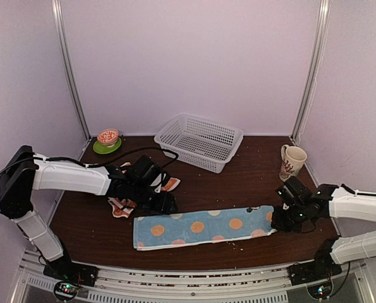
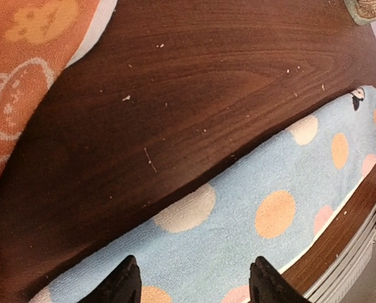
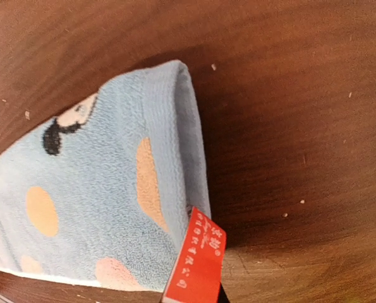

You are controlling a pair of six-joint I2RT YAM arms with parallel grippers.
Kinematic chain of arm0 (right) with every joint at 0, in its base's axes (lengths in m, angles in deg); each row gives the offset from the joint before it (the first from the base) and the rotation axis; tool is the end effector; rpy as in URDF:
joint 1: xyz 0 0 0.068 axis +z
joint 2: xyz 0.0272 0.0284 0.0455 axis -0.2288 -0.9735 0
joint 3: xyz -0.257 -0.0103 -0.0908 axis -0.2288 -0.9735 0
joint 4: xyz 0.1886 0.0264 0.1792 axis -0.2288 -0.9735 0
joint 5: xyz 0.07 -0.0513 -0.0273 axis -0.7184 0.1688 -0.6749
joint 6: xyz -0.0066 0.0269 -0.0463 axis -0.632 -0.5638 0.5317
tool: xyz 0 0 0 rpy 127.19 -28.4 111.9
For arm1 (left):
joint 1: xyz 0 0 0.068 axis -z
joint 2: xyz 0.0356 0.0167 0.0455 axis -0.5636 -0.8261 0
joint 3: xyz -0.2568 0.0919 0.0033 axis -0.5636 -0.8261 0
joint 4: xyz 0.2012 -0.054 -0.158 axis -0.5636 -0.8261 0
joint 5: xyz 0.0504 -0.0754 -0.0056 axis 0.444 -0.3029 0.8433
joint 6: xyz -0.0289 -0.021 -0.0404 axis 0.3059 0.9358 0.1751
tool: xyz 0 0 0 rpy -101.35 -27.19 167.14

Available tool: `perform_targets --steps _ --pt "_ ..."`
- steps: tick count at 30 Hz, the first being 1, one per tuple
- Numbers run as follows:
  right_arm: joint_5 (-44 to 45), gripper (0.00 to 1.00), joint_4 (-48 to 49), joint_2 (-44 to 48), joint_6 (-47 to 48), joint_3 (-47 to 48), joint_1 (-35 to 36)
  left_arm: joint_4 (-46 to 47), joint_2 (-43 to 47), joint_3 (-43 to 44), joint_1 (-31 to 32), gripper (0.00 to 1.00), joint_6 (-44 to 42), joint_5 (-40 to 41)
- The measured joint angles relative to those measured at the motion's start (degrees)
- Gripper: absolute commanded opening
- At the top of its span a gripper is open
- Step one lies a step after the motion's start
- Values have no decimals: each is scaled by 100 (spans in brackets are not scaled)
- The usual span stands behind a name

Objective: Roll the towels
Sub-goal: Pick up the towel from the center of the board, then fold the towel at the center of the board.

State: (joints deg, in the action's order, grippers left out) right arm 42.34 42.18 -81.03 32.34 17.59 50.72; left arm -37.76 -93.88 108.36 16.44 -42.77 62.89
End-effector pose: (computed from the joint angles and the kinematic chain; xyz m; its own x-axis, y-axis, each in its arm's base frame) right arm 0.1351 0.1048 0.1632 -0.9307 0.3136 -0.1883 0.2469 0.9183 0.3094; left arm 0.2064 -0.2606 0.1825 -0.9430 0.0709 -0.3250 0.2271 0.8511 -0.4733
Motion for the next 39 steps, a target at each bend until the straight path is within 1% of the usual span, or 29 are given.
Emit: perform_targets --steps 5,12,18,22,25,28,32,34,39 --pt "350 0 -260 275 549 579 2 -7 44 -7 0 60 0 15" --pt "693 0 -667 684 1322 1014 15 -31 201 -142 0 60 42 90" --pt "1408 0 -1196 848 1423 1482 13 -28 232 -181 0 60 66 122" --pt "1427 0 -1222 951 1574 1554 103 -33 227 -181 0 60 63 114" --pt "1322 0 -1113 966 1696 1641 437 -33 225 -181 0 60 66 103" --pt "1180 0 -946 763 1749 1851 833 -33 227 -186 0 60 74 105" --pt "984 0 -564 160 1749 2133 1397 -48 374 -286 0 60 111 133" --pt "901 0 -393 -221 1744 2269 1692 -79 577 -402 0 60 146 177" --pt "673 0 66 -1078 1759 2542 2179 -203 1224 -702 0 60 260 352"
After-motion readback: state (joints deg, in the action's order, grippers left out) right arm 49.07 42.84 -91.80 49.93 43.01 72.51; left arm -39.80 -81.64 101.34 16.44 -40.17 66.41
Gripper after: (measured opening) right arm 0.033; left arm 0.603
